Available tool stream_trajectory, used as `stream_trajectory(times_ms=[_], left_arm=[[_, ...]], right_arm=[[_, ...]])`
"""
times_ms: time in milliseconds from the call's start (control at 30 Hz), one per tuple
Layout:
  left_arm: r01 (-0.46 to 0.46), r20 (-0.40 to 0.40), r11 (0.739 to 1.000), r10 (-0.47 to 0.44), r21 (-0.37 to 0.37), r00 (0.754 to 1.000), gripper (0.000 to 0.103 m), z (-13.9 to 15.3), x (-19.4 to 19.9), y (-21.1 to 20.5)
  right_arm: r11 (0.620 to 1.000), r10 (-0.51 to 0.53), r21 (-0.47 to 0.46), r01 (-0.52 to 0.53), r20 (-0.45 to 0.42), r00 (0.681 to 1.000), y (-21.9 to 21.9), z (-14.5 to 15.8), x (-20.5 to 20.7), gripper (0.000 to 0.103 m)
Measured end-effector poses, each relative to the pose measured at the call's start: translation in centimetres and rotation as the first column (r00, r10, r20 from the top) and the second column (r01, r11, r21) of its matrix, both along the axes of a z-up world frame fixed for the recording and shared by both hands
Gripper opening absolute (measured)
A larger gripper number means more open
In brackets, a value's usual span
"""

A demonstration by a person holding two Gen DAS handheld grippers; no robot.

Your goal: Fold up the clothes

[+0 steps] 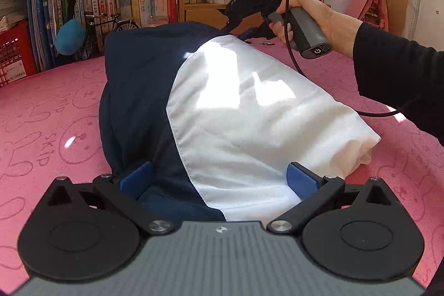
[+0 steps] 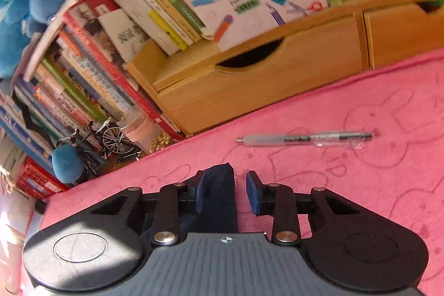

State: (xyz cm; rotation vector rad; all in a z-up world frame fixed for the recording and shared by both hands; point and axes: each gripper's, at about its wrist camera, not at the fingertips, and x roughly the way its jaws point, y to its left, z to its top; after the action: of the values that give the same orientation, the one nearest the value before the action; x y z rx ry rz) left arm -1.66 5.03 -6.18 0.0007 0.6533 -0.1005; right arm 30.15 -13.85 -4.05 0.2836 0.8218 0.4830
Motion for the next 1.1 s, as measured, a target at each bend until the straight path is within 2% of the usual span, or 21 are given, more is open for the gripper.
stream_trajectory(times_ms=[67, 133, 167, 233, 300, 333, 433, 533, 567, 700, 733, 800, 933, 1000, 1100], left_arm=[[-0.001, 0.004, 1.0, 0.001, -0.009, 1.0, 0.103, 0.0, 0.0, 0.1], [-0.003, 0.006, 1.0, 0.003, -0.016, 1.0, 0.103, 0.1, 0.1, 0.1], [-0.004, 0.007, 1.0, 0.004, -0.018, 1.0, 0.103, 0.1, 0.1, 0.0], [-0.005, 0.01, 1.0, 0.006, -0.021, 1.0, 0.103, 0.2, 0.1, 0.0], [-0.006, 0.012, 1.0, 0.007, -0.028, 1.0, 0.103, 0.2, 0.1, 0.1], [-0.007, 0.013, 0.999, 0.007, -0.032, 1.0, 0.103, 0.2, 0.1, 0.1], [-0.018, 0.018, 0.999, 0.018, -0.041, 1.0, 0.103, 0.3, 0.2, 0.1], [-0.03, 0.019, 0.998, 0.032, -0.054, 0.999, 0.103, 0.5, 0.3, 0.3], [-0.03, 0.02, 0.998, 0.031, -0.056, 0.999, 0.103, 0.5, 0.3, 0.3], [-0.03, 0.019, 0.998, 0.031, -0.052, 0.999, 0.103, 0.6, 0.3, 0.2], [-0.029, 0.02, 0.998, 0.03, -0.052, 0.999, 0.103, 0.7, 0.3, 0.1], [-0.028, 0.021, 0.998, 0.029, -0.053, 0.999, 0.103, 0.8, 0.1, 0.0], [-0.027, 0.022, 0.998, 0.028, -0.054, 0.999, 0.103, 0.8, 0.1, 0.0], [-0.027, 0.022, 0.998, 0.028, -0.055, 0.999, 0.103, 0.8, 0.1, 0.0], [-0.026, 0.023, 0.998, 0.028, -0.056, 0.999, 0.103, 0.9, 0.1, 0.0]], right_arm=[[0.994, 0.08, -0.085, -0.07, 0.128, 0.988, 1.0, 2.6, -3.5, 0.047], [0.974, 0.199, -0.158, -0.164, 0.241, 0.95, 2.1, 5.3, -8.1, 0.056], [0.952, 0.282, -0.195, -0.237, 0.251, 0.926, 2.8, 6.3, -10.1, 0.057], [0.889, 0.433, -0.252, -0.381, 0.2, 0.879, 4.5, 7.2, -13.4, 0.057], [0.818, 0.537, -0.309, -0.485, 0.11, 0.836, 8.7, 6.8, -15.8, 0.056], [0.788, 0.561, -0.35, -0.506, 0.069, 0.825, 10.3, 5.9, -15.9, 0.055], [0.748, 0.538, -0.475, -0.464, 0.024, 0.842, 14.2, 2.1, -14.1, 0.056], [0.77, 0.516, -0.45, -0.452, 0.022, 0.857, 16.0, 1.2, -11.4, 0.077], [0.785, 0.506, -0.434, -0.443, 0.036, 0.861, 16.2, 1.1, -10.7, 0.078], [0.837, 0.44, -0.387, -0.386, 0.059, 0.896, 16.4, 0.9, -9.1, 0.076], [0.846, 0.442, -0.365, -0.39, 0.07, 0.894, 15.7, 1.5, -9.6, 0.072], [0.86, 0.446, -0.318, -0.399, 0.091, 0.89, 14.4, 2.6, -10.6, 0.072], [0.832, 0.514, -0.324, -0.449, 0.147, 0.845, 9.4, 4.1, -15.1, 0.073], [0.826, 0.521, -0.335, -0.453, 0.151, 0.84, 6.0, 3.8, -17.4, 0.073], [0.844, 0.515, -0.264, -0.466, 0.16, 0.842, -0.1, 3.6, -20.4, 0.073]])
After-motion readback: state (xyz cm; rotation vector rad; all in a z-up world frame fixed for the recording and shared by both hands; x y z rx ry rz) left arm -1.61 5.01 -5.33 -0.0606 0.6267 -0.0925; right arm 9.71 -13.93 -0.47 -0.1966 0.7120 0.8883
